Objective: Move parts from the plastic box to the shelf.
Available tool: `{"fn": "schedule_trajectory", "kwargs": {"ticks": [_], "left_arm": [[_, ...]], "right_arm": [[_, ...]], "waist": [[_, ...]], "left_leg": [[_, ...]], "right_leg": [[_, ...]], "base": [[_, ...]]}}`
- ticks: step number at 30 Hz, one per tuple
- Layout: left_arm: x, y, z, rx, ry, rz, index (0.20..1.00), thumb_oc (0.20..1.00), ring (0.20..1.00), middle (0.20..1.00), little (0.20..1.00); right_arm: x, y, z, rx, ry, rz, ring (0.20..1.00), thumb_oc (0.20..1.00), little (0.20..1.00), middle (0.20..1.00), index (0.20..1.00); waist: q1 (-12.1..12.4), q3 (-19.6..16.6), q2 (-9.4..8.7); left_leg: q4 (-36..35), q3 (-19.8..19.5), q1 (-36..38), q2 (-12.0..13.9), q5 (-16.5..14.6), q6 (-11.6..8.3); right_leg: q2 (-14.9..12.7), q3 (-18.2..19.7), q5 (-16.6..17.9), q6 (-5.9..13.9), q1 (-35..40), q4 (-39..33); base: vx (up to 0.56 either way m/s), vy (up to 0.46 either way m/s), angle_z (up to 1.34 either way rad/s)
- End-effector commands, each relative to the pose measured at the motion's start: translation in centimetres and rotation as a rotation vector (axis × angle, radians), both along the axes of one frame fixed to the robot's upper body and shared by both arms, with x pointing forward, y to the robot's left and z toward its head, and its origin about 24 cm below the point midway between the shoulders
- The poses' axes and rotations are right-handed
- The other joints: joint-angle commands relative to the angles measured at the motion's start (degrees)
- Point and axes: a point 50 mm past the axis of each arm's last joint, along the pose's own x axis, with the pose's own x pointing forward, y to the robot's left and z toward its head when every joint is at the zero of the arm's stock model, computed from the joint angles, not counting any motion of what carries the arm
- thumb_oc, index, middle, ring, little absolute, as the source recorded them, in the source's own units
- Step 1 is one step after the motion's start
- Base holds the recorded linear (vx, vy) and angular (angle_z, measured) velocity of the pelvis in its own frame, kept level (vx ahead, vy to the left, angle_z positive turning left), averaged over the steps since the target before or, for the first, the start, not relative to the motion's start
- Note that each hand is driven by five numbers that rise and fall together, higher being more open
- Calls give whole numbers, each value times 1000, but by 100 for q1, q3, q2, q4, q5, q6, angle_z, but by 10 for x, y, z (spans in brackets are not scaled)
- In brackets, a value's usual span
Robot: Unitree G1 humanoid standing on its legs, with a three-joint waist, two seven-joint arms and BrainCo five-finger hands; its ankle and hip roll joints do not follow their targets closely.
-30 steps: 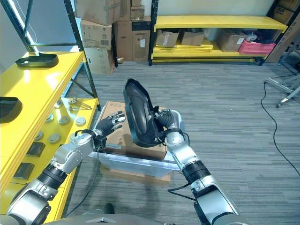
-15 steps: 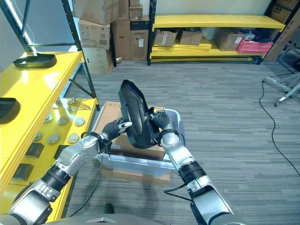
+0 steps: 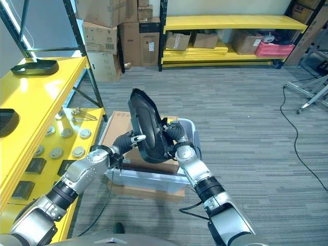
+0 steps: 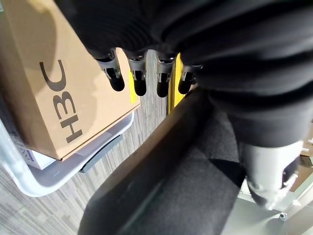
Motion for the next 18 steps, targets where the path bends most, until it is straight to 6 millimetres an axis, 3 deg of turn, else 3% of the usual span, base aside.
{"fn": "schedule_trajectory", "kwargs": {"ticks": [1,2,18], "left_arm": [[11,-35,31,-63,-131,-104,680,680,680,680,680],[10,-37,31,-77,-131,-108,200,200,200,200,200],[9,-42,31,-87,-128,-99,200,200,200,200,200]], "right_arm": [[29,21,57,-26,-218,82,200,200,200,200,200],[29,22,56,-26,-216,86,200,200,200,200,200],[29,24,56,-12,-214,83,200,200,200,200,200]], "waist": [[188,-254,43],[181,-253,44],[163,-238,35]], "left_leg": [[167,-83,185,225,-574,-194],[164,-77,188,227,-570,-194],[162,-88,206,215,-584,-182]], "right_leg": [[-305,-222,-320,383,-298,515],[-308,-225,-319,383,-299,520],[-304,-202,-340,379,-306,551]], "base": [[0,0,0],[0,0,0],[0,0,0]]}}
